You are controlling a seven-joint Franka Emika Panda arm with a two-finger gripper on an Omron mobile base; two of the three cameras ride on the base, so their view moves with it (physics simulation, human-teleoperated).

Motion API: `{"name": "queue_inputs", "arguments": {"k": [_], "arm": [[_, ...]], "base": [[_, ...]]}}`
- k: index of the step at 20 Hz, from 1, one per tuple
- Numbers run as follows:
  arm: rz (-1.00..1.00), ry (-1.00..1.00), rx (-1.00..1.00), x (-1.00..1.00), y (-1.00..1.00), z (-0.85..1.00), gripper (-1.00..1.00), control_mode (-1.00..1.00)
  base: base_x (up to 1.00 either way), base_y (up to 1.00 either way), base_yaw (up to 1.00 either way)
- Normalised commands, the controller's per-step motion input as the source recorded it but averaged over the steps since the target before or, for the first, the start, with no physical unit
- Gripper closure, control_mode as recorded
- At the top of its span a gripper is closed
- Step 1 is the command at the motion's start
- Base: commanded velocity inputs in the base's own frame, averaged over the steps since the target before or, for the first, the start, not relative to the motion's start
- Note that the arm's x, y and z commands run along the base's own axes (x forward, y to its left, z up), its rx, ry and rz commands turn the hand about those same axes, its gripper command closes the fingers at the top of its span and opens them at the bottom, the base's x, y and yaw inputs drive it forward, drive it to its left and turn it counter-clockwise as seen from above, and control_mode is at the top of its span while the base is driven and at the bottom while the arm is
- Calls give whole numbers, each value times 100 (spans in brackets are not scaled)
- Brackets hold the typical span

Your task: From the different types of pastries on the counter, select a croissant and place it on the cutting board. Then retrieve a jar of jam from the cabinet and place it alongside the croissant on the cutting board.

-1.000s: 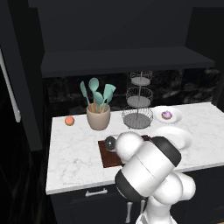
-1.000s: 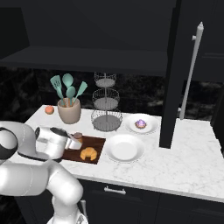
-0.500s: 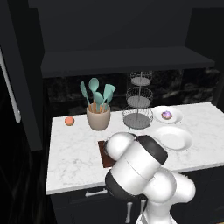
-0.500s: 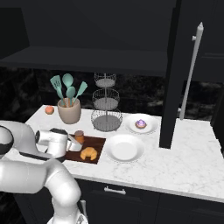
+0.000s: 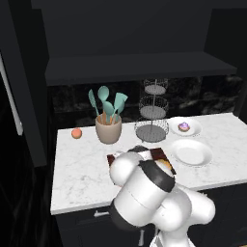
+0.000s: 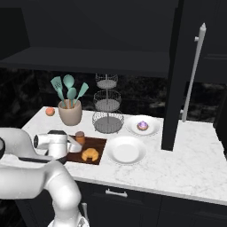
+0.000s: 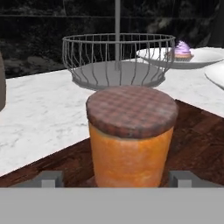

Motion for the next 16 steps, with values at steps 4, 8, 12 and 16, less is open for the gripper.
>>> {"name": "queue_inputs", "arguments": {"k": [4, 8, 12, 16], "arm": [[0, -2, 14, -96, -10, 1, -100, -100], [0, 0, 19, -100, -22, 9, -100, -100], [0, -1, 17, -100, -36, 0, -100, -100], [-2, -15, 18, -100, -53, 40, -100, -100]], "base": [[0, 0, 0], [0, 0, 0], [0, 0, 0], [0, 0, 0]]}}
